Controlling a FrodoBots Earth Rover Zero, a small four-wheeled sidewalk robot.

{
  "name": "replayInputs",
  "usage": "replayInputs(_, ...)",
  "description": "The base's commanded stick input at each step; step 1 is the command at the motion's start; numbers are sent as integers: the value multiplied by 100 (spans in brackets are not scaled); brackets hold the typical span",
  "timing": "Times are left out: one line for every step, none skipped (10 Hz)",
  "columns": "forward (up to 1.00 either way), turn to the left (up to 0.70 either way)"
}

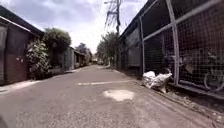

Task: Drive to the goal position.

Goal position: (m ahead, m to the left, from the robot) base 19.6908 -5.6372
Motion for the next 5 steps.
replayInputs(70, 0)
replayInputs(70, 0)
replayInputs(70, 0)
replayInputs(70, 0)
replayInputs(70, 0)
